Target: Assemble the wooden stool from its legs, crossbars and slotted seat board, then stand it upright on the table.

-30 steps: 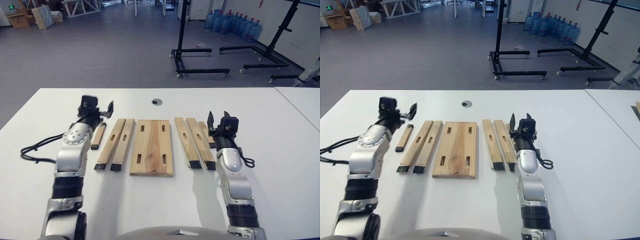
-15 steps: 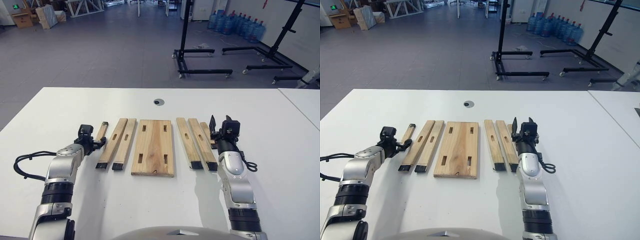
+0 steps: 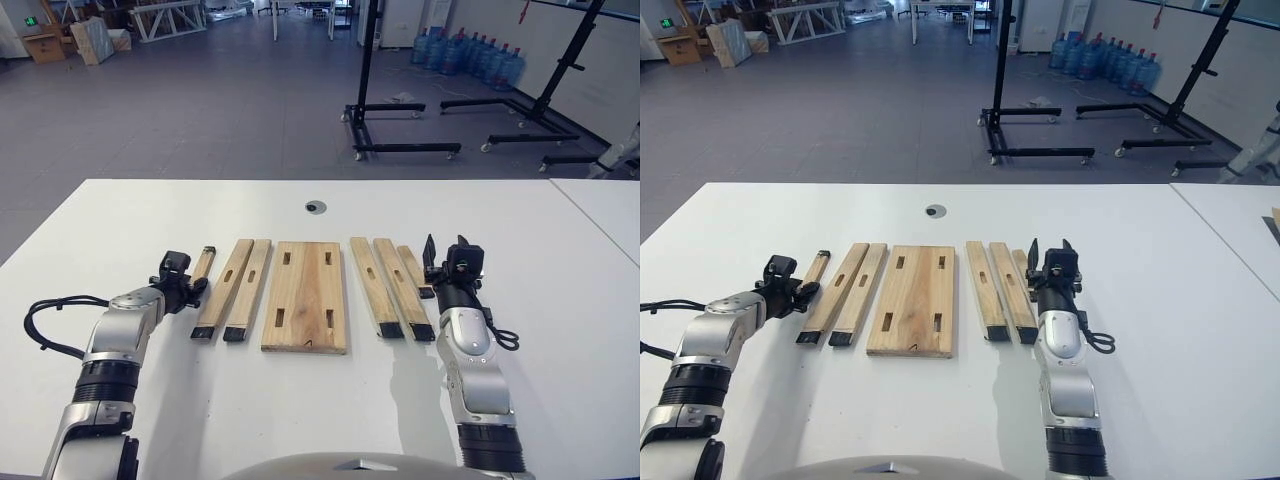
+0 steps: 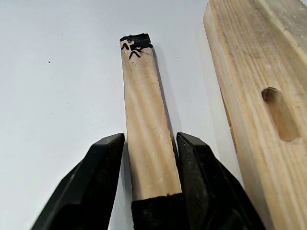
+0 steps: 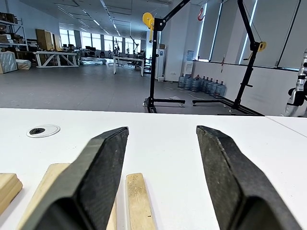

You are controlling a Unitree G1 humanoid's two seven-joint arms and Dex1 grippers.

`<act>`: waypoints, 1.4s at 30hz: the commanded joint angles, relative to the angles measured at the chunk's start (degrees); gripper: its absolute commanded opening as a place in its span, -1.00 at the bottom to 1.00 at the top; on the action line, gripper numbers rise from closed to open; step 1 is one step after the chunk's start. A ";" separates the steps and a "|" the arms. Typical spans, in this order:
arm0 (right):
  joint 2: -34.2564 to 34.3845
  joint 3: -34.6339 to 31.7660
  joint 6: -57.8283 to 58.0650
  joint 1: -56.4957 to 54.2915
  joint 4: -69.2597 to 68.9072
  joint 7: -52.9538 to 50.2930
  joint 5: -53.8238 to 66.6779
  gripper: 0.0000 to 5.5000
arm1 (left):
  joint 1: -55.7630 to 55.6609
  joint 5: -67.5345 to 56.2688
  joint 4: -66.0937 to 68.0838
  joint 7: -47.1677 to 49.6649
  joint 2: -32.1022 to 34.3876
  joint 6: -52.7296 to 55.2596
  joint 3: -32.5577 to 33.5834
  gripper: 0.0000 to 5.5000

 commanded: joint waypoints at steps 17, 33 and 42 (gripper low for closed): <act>1.04 -5.45 28.03 -11.31 -15.07 17.84 44.95 -0.06 | -12.25 -10.10 -20.34 -0.38 -7.04 -9.76 -0.12 -0.54; 3.89 -5.92 35.86 -16.20 -18.54 -6.39 79.91 -0.12 | -6.77 -17.62 -42.22 -9.34 -5.89 -1.44 -13.98 -0.54; 3.34 -4.81 33.14 -14.72 -19.43 -12.87 84.50 -0.71 | -6.36 -16.19 -41.60 -9.38 -4.44 -2.03 -14.07 -0.54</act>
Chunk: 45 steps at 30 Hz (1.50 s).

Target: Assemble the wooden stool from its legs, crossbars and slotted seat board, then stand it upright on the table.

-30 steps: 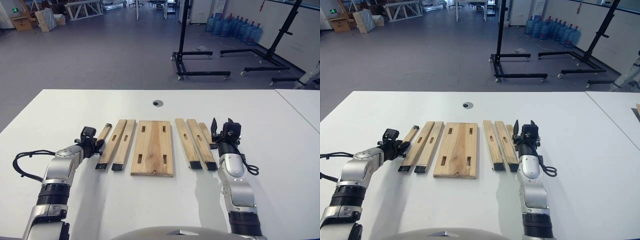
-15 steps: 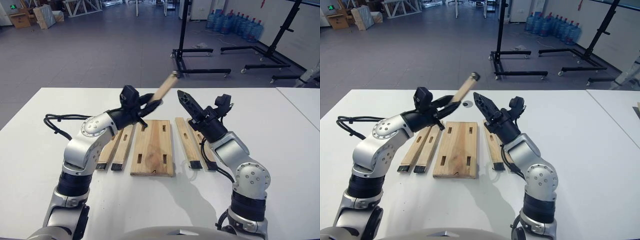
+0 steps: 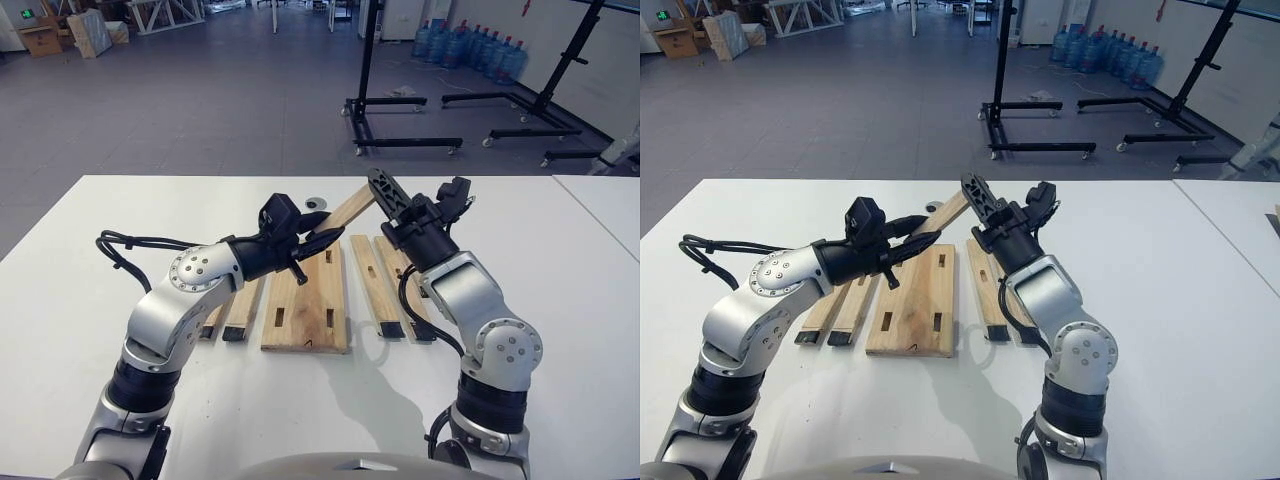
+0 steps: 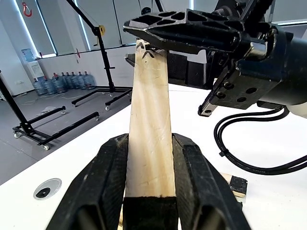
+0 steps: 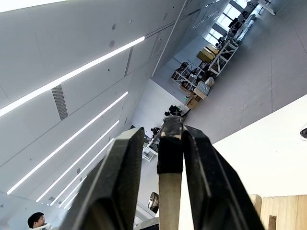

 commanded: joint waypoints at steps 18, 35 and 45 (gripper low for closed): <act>-9.36 2.43 -16.04 6.85 6.96 4.47 -31.54 -0.85 | -4.50 -6.41 8.12 10.65 -4.36 2.82 14.81 -0.23; -4.40 4.92 -26.64 6.37 22.58 20.20 -47.82 -0.85 | -1.70 9.33 20.03 21.03 -7.46 -6.37 12.18 -0.23; -2.90 3.80 -28.47 6.49 24.43 22.84 -50.81 -0.85 | -0.27 11.47 20.35 20.34 -7.82 -7.30 10.93 -0.23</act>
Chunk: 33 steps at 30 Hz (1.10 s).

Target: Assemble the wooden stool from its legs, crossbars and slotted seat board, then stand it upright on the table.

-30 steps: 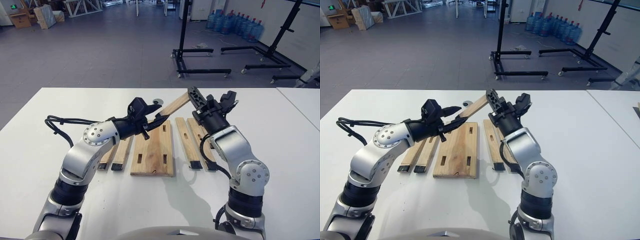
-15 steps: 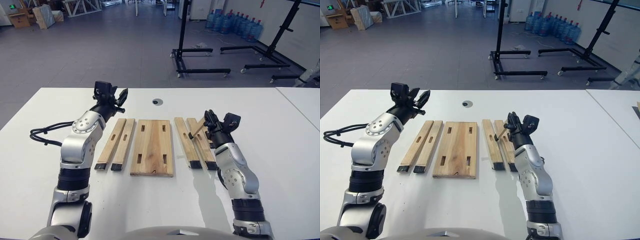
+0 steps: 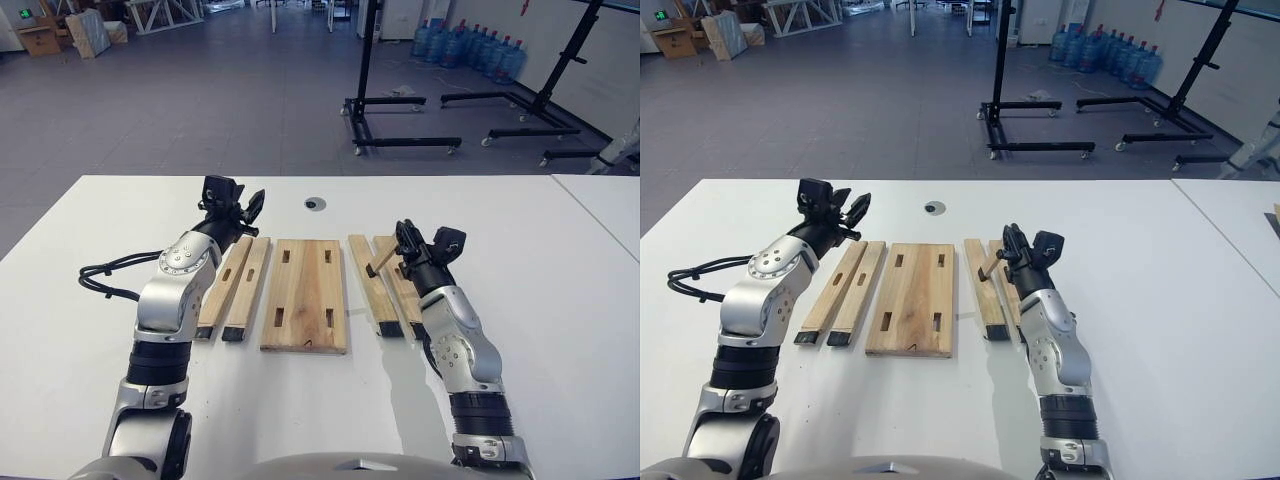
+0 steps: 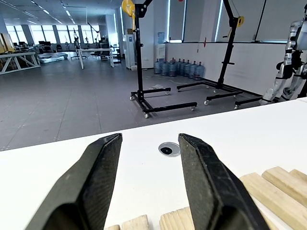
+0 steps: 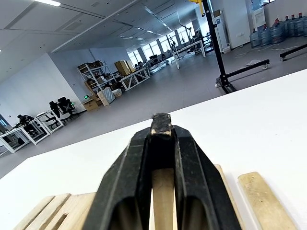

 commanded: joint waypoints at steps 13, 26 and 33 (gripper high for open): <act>-2.05 6.43 -1.38 1.22 4.32 1.09 -14.08 -0.85 | 2.09 3.32 -0.56 -0.50 -0.60 -2.33 -2.29 -0.23; -0.13 6.48 -11.03 5.69 7.40 1.71 -17.32 -0.85 | 1.92 4.16 -0.47 -1.12 0.02 -2.64 -2.50 -0.23; 0.30 5.05 -10.11 3.02 3.47 0.78 -16.54 -0.53 | 3.16 4.33 -0.74 -1.17 -0.81 -2.65 -3.39 -0.23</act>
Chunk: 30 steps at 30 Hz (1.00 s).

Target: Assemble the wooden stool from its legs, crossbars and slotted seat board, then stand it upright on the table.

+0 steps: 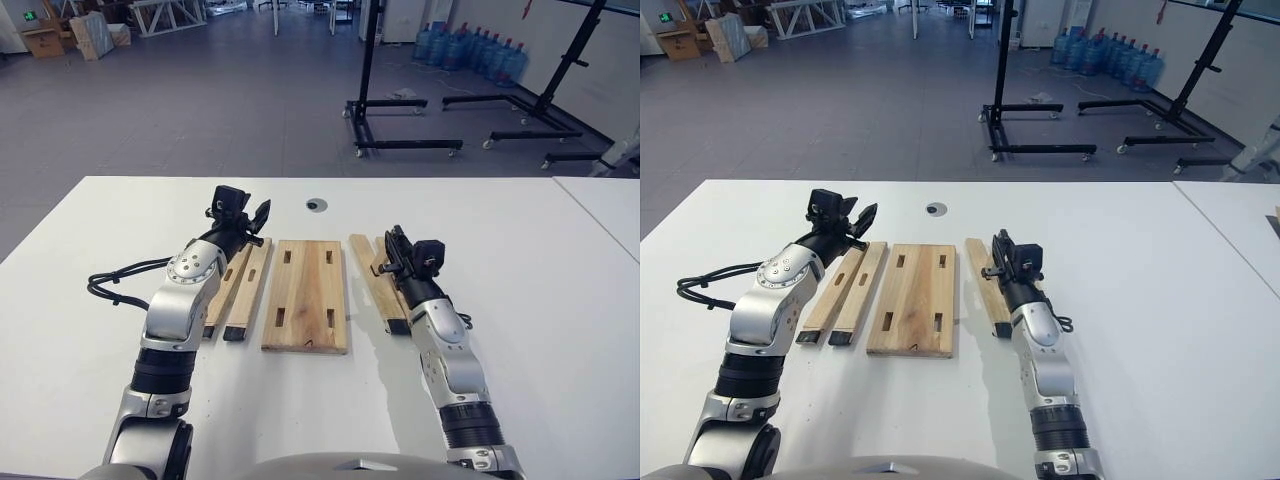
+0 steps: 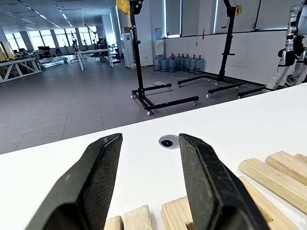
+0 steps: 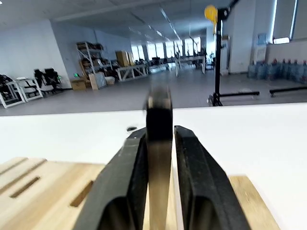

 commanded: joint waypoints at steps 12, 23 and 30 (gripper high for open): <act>-2.12 -1.80 12.42 -10.30 -13.07 -1.01 2.11 -0.40 | 3.08 1.31 -1.12 0.14 -1.09 -1.49 -2.01 -0.23; -4.88 -0.29 18.46 -20.57 -2.72 3.56 1.26 -0.40 | 2.47 2.23 0.47 0.70 -2.43 -2.67 -2.39 -0.23; -4.87 -1.66 17.07 -23.08 4.53 6.17 2.05 -0.40 | 2.68 2.82 0.80 0.91 -3.10 -3.23 -2.44 -0.23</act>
